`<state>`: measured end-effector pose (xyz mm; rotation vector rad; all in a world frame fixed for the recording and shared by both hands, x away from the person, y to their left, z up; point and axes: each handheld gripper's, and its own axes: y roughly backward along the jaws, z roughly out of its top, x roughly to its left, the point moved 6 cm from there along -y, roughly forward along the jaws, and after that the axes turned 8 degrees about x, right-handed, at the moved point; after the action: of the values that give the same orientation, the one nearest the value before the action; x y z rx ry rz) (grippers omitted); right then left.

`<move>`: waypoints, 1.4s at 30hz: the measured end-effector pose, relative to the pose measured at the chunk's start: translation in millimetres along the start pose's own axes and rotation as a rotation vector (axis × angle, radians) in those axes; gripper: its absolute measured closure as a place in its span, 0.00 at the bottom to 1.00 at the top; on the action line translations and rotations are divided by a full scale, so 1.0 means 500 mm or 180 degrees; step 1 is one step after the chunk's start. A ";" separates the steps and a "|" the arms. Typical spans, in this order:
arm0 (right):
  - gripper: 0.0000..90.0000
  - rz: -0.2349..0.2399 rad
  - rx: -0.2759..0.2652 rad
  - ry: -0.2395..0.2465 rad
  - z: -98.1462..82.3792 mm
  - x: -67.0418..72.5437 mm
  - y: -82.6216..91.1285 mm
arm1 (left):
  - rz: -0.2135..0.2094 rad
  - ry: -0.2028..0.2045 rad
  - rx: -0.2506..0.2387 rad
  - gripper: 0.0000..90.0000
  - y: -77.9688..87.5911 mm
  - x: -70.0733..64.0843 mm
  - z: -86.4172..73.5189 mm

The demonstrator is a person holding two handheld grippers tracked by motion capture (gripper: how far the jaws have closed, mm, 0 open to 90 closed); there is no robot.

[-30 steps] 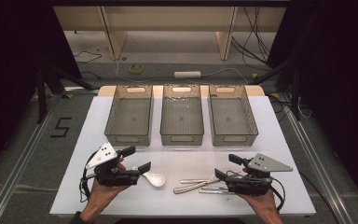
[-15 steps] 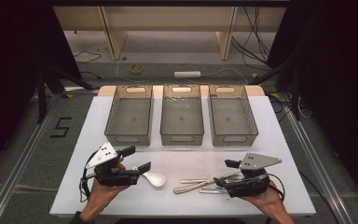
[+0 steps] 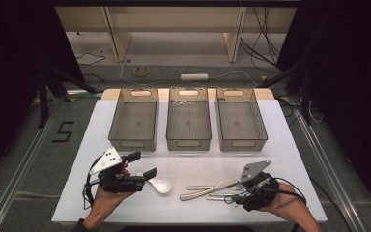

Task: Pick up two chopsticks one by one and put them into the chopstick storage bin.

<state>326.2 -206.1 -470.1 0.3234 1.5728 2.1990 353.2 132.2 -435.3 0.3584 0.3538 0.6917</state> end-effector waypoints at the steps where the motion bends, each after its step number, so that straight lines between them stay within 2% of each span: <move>1: 0.47 0.0028 0.0057 0.0006 -0.002 0.001 -0.004 | 0.0000 0.0000 0.0000 0.17 0.000 0.000 0.000; 3: 0.48 0.0031 0.0107 0.0033 -0.005 0.001 -0.008 | -0.0003 -0.0002 -0.0001 0.17 0.000 0.000 0.000; 4: 0.51 0.0030 0.0202 0.0057 -0.010 0.000 -0.015 | -0.0002 0.0000 0.0001 0.17 0.000 0.000 0.000; 5: 0.51 0.0030 0.0202 0.0057 -0.010 0.000 -0.015 | -0.0002 0.0000 0.0001 0.17 0.000 0.000 0.000; 9: 0.58 -0.0021 0.0439 0.0102 -0.022 -0.003 -0.028 | -0.0004 -0.0002 0.0004 0.17 0.000 0.000 0.000; 13: 0.63 -0.0039 0.0568 0.0162 -0.029 -0.004 -0.037 | -0.0010 0.0006 0.0001 0.17 -0.001 -0.001 0.000; 16: 0.67 -0.0048 0.0666 0.0145 -0.033 -0.004 -0.044 | -0.0008 0.0002 0.0000 0.17 -0.001 -0.001 0.000; 18: 0.69 -0.0032 0.0684 0.0185 -0.035 -0.007 -0.049 | -0.0008 -0.0002 0.0005 0.17 0.000 -0.001 0.000; 19: 0.70 -0.0020 0.0721 0.0143 -0.036 -0.006 -0.050 | -0.0008 0.0002 0.0002 0.17 -0.001 -0.001 0.000; 34: 0.83 0.0053 0.0963 0.0211 -0.043 -0.018 -0.070 | -0.0009 -0.0002 0.0020 0.17 -0.002 -0.001 -0.001; 42: 0.88 0.0055 0.1091 0.0324 -0.041 -0.011 -0.076 | -0.0007 -0.0006 0.0020 0.17 -0.002 -0.001 -0.001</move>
<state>330.0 -215.6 -512.7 0.3293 2.0125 1.9794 353.1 131.3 -436.1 0.3647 0.3547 0.6883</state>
